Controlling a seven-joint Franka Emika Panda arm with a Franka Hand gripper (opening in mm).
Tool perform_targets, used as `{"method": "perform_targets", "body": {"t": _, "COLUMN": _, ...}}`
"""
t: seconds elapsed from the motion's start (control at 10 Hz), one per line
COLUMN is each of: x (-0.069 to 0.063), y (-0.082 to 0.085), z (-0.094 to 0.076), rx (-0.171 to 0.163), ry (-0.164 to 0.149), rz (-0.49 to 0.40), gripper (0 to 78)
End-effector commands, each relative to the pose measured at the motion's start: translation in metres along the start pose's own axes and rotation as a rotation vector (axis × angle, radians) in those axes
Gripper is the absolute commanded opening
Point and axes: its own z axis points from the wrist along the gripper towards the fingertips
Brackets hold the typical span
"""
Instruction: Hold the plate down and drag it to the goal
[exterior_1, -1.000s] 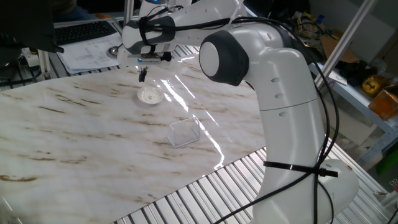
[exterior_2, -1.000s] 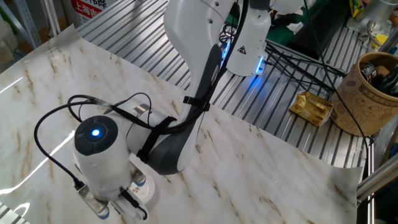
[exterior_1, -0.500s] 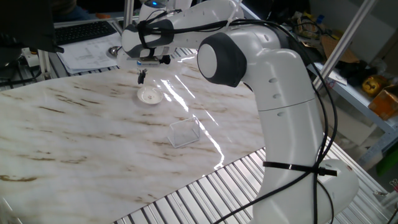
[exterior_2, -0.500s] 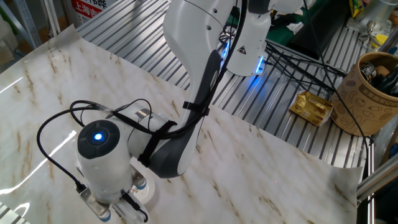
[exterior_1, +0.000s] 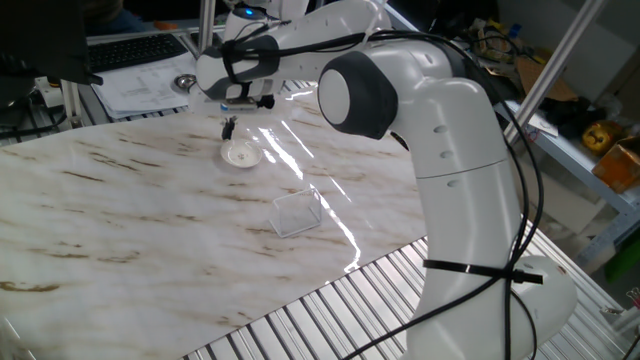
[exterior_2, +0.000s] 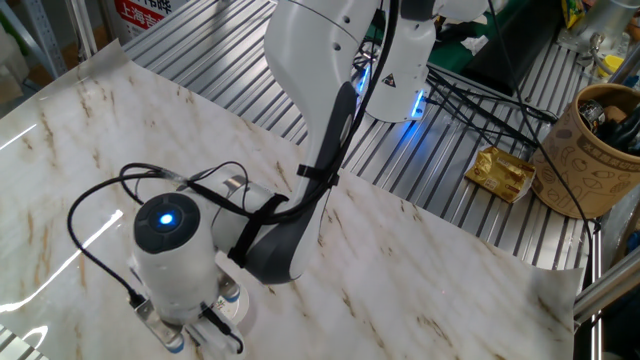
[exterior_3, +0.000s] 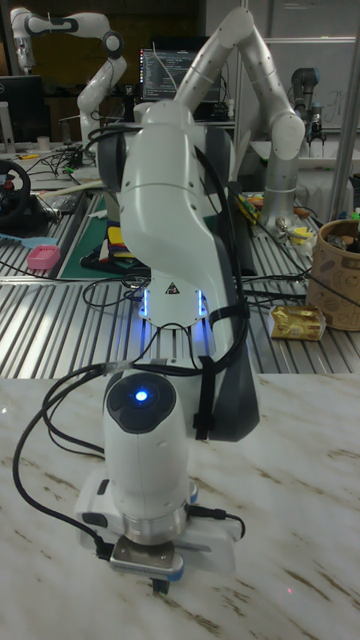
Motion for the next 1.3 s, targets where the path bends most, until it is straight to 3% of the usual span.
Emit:
{"method": "perform_targets", "body": {"t": 0.1, "x": 0.009, "y": -0.001, "z": 0.003, "rx": 0.001, "ry": -0.009, "rz": -0.002, "gripper": 0.0}}
{"method": "perform_targets", "body": {"t": 0.7, "x": 0.030, "y": -0.008, "z": 0.002, "rx": 0.004, "ry": -0.006, "rz": -0.004, "gripper": 0.0}}
{"method": "perform_targets", "body": {"t": 1.3, "x": 0.065, "y": -0.015, "z": -0.002, "rx": 0.005, "ry": -0.002, "rz": 0.002, "gripper": 0.0}}
